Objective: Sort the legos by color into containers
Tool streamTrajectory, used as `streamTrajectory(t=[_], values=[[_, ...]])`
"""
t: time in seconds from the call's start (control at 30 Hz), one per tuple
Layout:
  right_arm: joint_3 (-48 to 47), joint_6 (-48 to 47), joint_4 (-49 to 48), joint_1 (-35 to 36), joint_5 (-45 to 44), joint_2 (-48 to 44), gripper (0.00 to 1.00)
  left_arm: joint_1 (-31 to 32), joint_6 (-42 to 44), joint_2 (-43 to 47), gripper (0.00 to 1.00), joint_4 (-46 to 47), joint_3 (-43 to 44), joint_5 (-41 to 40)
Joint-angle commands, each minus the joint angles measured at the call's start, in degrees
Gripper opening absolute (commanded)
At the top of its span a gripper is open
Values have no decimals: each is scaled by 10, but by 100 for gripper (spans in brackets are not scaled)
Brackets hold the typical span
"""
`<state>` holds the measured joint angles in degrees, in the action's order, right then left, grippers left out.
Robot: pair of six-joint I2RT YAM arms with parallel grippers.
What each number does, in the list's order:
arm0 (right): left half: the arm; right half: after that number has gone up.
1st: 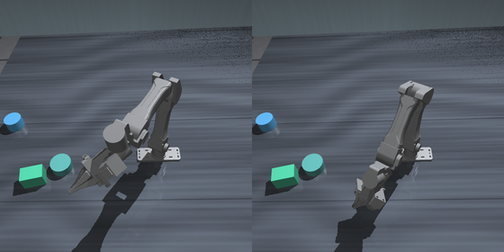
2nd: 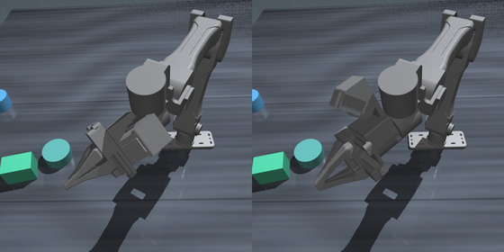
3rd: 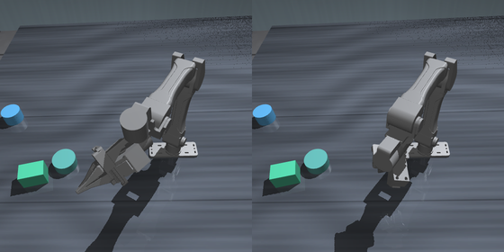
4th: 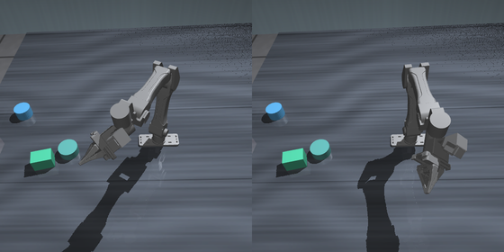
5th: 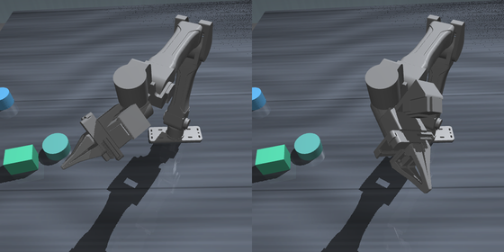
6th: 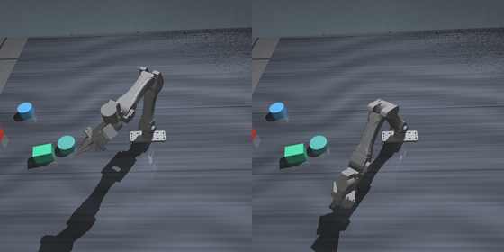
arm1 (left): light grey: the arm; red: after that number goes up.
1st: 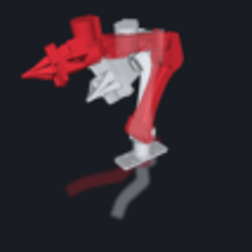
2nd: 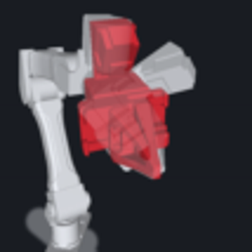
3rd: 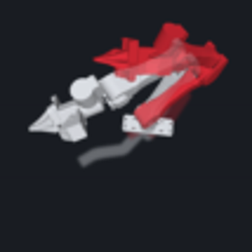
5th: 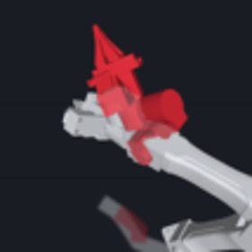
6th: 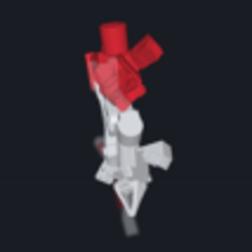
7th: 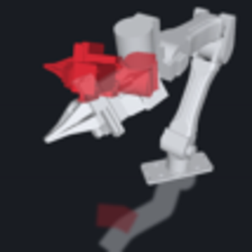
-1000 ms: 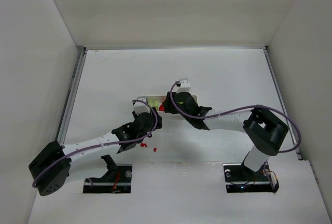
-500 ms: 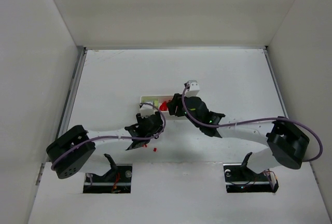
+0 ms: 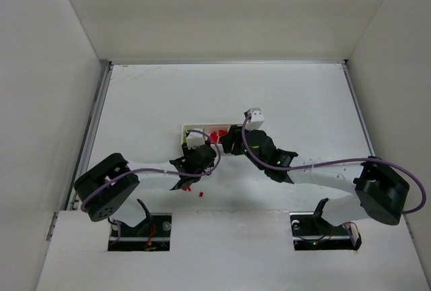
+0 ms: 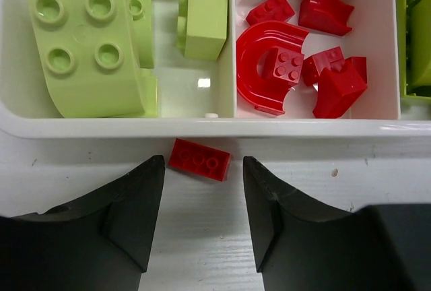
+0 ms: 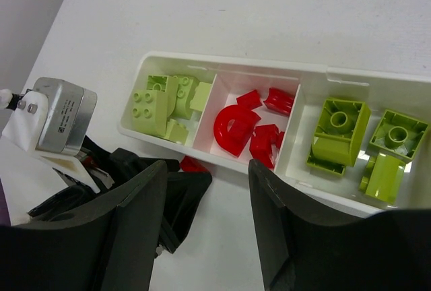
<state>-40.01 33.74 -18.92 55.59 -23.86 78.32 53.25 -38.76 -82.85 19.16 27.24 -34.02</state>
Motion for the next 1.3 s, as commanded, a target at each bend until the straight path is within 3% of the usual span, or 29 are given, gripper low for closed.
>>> streamTrajectory(t=[0.0, 0.37, 0.5, 0.67, 1.03, 1.27], values=[[3, 0, -29, 5, -10, -15, 57, 3, 9, -10, 46, 7, 18, -24], [12, -2, -29, 9, -11, -31, 56, 23, 18, -53, 41, 4, 36, -63], [19, -1, -29, 9, -11, -42, 56, 27, 21, -51, 32, 1, 37, -64], [30, -1, -23, 10, -15, -73, 56, 48, 20, -9, 23, -26, 31, -61], [84, 4, 8, 4, -22, -162, 56, 104, 5, 141, 21, -117, 52, -68], [117, 16, 34, 3, -42, -206, 56, 74, 56, 105, 21, -84, 110, -52]])
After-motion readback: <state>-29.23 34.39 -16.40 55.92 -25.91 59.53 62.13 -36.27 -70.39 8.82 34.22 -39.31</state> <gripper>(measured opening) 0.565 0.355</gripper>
